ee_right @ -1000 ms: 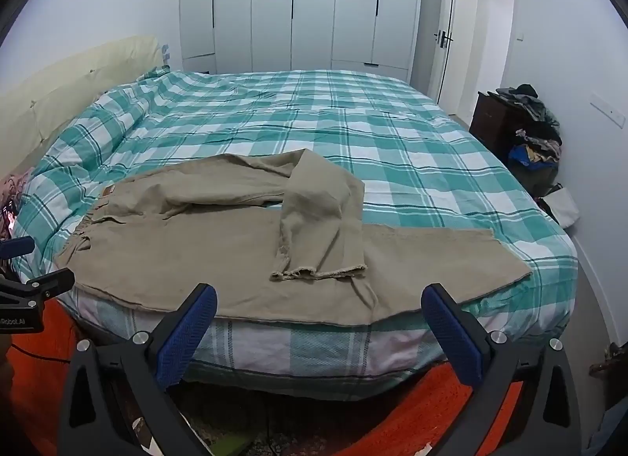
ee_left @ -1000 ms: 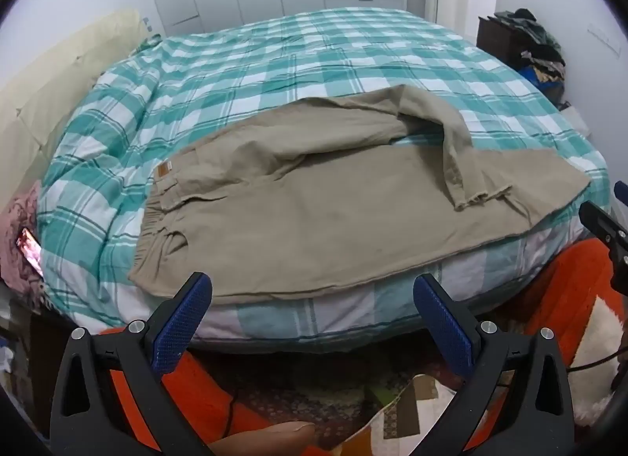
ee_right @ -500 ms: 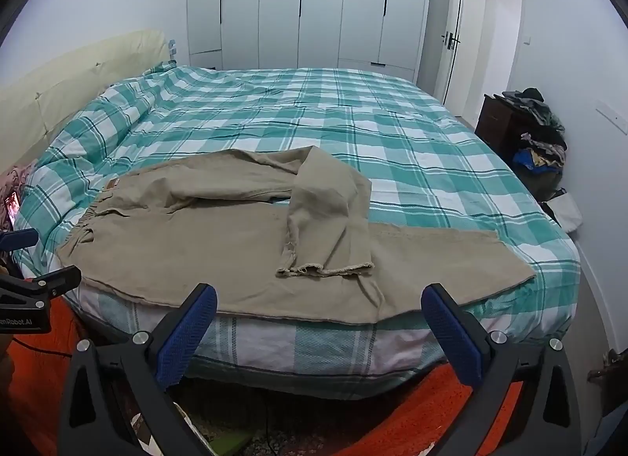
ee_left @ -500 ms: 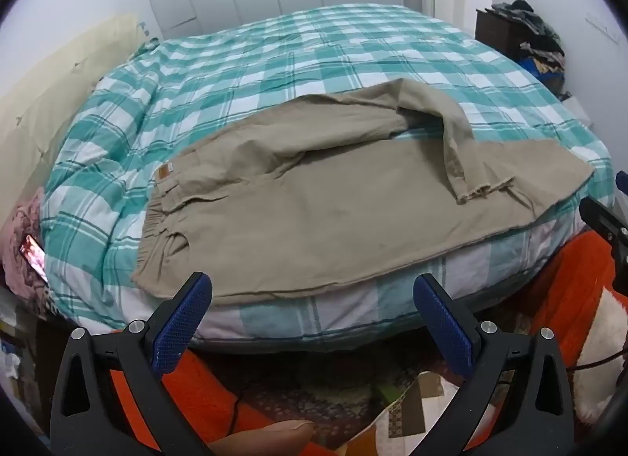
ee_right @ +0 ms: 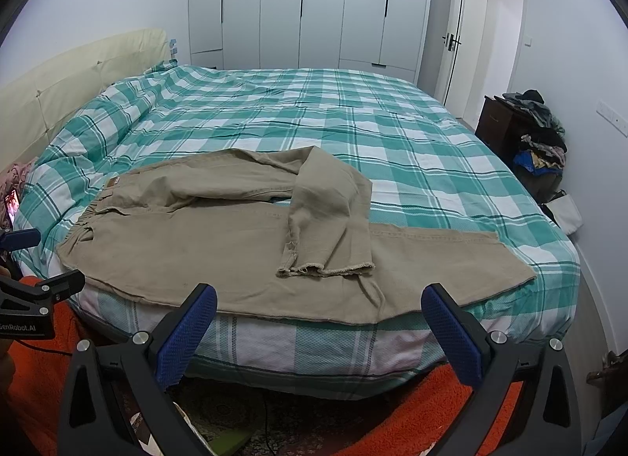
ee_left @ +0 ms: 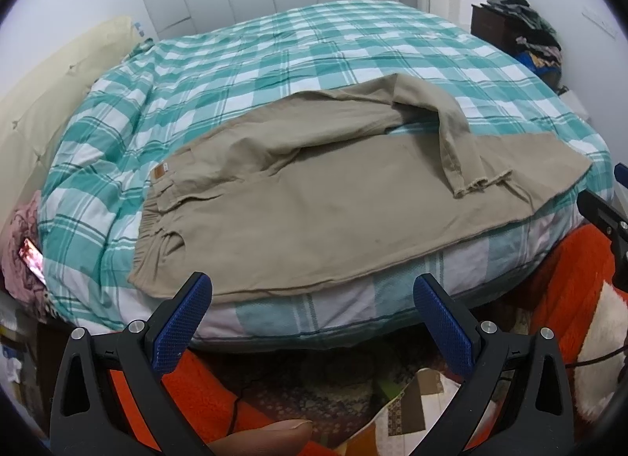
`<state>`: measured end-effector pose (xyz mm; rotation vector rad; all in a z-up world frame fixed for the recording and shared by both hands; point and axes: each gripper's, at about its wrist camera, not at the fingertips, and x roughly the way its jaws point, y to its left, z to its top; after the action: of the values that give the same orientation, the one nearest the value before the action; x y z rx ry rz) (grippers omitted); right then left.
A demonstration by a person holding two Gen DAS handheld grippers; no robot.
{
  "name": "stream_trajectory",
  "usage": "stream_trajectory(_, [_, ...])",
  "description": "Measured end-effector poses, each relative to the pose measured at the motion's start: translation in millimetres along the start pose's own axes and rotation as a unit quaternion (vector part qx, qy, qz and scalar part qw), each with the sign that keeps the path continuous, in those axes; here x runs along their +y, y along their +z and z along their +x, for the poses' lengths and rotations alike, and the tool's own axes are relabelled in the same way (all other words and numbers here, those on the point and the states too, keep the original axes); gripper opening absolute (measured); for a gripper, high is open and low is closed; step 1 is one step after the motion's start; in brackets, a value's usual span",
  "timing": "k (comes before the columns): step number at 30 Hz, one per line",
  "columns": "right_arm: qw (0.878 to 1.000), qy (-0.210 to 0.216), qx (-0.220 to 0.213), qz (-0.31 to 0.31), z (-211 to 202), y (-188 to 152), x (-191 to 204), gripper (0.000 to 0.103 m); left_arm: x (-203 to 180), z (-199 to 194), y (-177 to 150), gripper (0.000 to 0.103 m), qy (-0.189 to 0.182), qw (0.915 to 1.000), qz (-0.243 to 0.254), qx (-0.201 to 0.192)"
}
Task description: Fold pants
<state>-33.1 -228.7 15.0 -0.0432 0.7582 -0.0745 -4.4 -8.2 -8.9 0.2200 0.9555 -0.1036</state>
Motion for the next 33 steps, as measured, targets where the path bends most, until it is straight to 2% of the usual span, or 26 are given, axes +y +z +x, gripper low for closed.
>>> stream_trajectory(33, [1.0, -0.01, 0.002, 0.005, 2.9, -2.7, 1.2, 0.103, -6.6, 3.2, -4.2, 0.102, -0.005, 0.9998, 0.017, 0.008])
